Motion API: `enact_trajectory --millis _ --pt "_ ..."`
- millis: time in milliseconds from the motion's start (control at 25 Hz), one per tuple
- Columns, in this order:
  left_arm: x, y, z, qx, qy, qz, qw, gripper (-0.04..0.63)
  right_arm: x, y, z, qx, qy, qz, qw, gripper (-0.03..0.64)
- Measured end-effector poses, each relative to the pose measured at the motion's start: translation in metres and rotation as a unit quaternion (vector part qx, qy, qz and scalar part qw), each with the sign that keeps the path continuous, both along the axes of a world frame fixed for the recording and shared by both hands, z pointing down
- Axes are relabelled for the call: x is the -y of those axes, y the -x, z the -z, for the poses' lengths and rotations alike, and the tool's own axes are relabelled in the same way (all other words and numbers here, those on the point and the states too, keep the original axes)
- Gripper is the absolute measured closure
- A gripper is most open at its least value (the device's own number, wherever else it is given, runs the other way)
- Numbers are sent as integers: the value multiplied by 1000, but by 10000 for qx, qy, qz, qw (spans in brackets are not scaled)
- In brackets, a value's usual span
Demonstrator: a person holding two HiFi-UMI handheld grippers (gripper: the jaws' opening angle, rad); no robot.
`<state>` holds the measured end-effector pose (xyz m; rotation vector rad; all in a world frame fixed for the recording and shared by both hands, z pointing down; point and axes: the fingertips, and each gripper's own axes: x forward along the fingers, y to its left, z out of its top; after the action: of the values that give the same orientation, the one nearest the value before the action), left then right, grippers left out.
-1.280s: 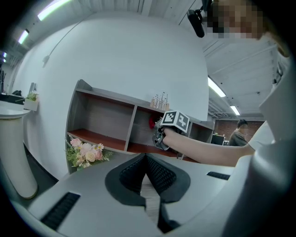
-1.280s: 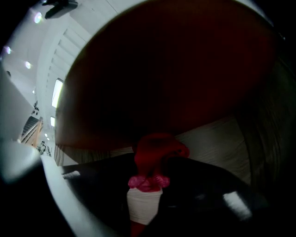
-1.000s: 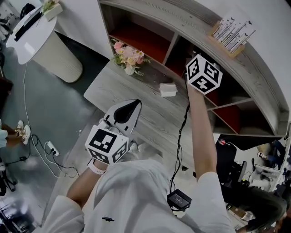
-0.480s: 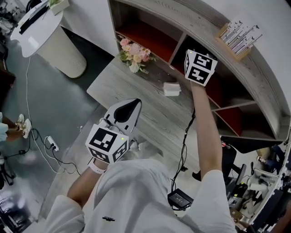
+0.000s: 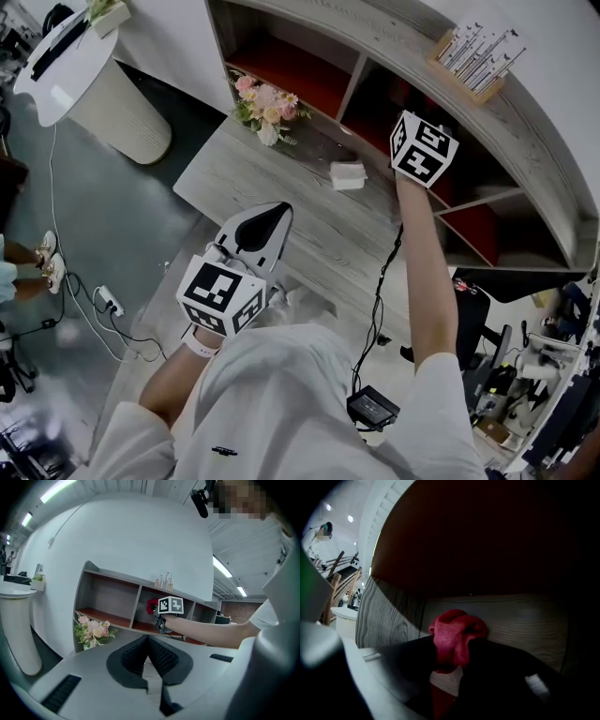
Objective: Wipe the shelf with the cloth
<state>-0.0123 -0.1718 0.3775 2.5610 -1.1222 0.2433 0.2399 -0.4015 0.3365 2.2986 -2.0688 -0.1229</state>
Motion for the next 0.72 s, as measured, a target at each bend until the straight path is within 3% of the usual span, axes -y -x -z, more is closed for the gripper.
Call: enact_trajectory --millis 360,560,720 --pt "-5 -10 0 -34 -11 -172 9998 589 -41 -65 2 842 -220 -958 9916 495" --pt "-6 -6 1 -63 0 -185 9998 589 -68 -101 -5 1543 -331 -1649 9736 494" --pt "-8 -3 -2 -69 27 -184 9998 589 -77 -114 -12 1766 -177 -2020 9632 494"
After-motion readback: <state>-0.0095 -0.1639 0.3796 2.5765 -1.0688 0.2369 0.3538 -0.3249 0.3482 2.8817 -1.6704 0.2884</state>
